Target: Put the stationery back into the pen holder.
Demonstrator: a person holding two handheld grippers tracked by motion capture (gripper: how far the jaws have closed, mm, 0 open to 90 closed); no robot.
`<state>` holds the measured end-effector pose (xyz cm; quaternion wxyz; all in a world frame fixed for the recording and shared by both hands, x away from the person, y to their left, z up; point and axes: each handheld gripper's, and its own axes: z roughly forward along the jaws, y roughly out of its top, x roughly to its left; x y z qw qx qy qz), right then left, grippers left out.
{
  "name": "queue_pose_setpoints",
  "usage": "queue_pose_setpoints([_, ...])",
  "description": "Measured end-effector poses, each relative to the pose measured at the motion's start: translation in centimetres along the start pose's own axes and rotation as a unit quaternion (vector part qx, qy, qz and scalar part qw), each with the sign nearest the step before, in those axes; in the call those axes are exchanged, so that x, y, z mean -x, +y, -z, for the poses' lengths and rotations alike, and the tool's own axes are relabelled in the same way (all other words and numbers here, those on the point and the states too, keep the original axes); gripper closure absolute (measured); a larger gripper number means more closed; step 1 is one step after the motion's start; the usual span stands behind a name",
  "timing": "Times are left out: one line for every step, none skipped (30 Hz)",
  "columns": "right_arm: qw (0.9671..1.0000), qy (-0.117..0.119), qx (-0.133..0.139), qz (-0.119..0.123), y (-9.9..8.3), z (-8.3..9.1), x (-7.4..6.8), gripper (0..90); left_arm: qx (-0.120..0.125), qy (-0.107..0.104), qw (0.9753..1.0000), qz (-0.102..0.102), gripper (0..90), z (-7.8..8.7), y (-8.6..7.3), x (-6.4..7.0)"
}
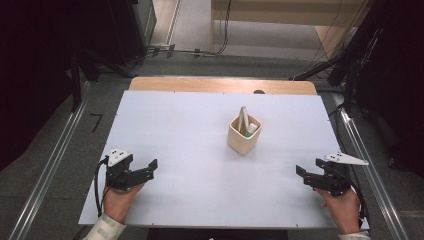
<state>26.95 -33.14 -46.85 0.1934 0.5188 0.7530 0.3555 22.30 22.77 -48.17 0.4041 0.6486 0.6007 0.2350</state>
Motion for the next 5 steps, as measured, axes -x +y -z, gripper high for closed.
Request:
queue_pose_setpoints([1.0000, 0.000, 0.000, 0.000, -0.02, 0.02, 0.02, 17.3, 0.000, 0.001, 1.0000, 0.002, 11.3, 0.06, -0.09, -0.16])
queue_pose_setpoints([1.0000, 0.000, 0.000, -0.001, -0.04, 0.04, 0.02, 17.3, 0.000, 0.002, 1.0000, 0.003, 11.3, 0.13, -0.15, -0.33])
queue_pose_setpoints([1.0000, -0.001, 0.000, -0.001, -0.06, 0.05, 0.05, 17.3, -0.001, 0.005, 1.0000, 0.005, 11.3, 0.21, -0.19, -0.51])
queue_pose_setpoints([1.0000, -0.001, 0.000, -0.001, -0.07, 0.04, 0.05, 17.3, 0.001, 0.006, 0.9999, 0.009, 11.3, 0.27, -0.22, -0.67])
queue_pose_setpoints([1.0000, -0.001, 0.000, -0.001, -0.07, 0.04, 0.05, 17.3, 0.001, 0.008, 0.9999, 0.009, 11.3, 0.33, -0.25, -0.84])
